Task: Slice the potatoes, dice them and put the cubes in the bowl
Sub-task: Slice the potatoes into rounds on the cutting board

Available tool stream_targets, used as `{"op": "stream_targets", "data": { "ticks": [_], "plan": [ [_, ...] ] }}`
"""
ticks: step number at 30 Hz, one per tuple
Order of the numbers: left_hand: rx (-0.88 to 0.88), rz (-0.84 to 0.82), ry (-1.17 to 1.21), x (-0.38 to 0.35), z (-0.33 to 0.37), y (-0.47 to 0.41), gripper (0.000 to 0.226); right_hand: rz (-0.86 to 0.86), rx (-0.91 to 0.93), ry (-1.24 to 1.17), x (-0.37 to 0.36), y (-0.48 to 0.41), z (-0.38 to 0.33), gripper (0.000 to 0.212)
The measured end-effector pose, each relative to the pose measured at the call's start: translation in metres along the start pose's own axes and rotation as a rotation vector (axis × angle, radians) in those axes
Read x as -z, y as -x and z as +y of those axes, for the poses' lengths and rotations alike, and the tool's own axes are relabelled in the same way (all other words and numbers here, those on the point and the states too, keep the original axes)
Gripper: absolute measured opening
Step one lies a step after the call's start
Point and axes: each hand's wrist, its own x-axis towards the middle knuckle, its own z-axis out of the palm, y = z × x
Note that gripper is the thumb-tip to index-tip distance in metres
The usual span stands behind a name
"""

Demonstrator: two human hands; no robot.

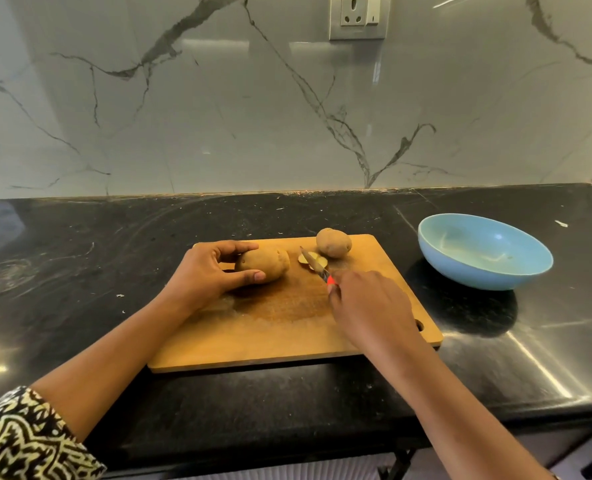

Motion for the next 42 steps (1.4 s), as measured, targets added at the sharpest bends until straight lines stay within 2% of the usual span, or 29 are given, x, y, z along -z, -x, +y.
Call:
{"op": "stream_targets", "data": {
  "ticks": [6,22,29,36,42],
  "plan": [
    [-0.009,-0.008,0.012,0.001,0.0,-0.001,0.055,0.149,0.132,-0.057,0.007,-0.001,-0.008,0.033],
    [0.009,0.023,0.011,0.001,-0.001,-0.003,0.059,0.15,0.167,-0.102,0.001,-0.009,-0.018,0.036],
    [-0.01,0.04,-0.023,0.0,-0.002,-0.002,0.057,0.121,0.156,0.002,-0.001,-0.02,-0.027,0.03],
    [-0.024,0.058,-0.075,-0.003,0.002,0.0,0.054,-0.051,0.15,-0.012,-0.004,-0.027,-0.021,0.029],
    [-0.002,0.079,-0.053,-0.004,0.006,0.003,0.058,-0.027,0.18,0.061,-0.009,-0.021,-0.033,0.023]
  ]
}}
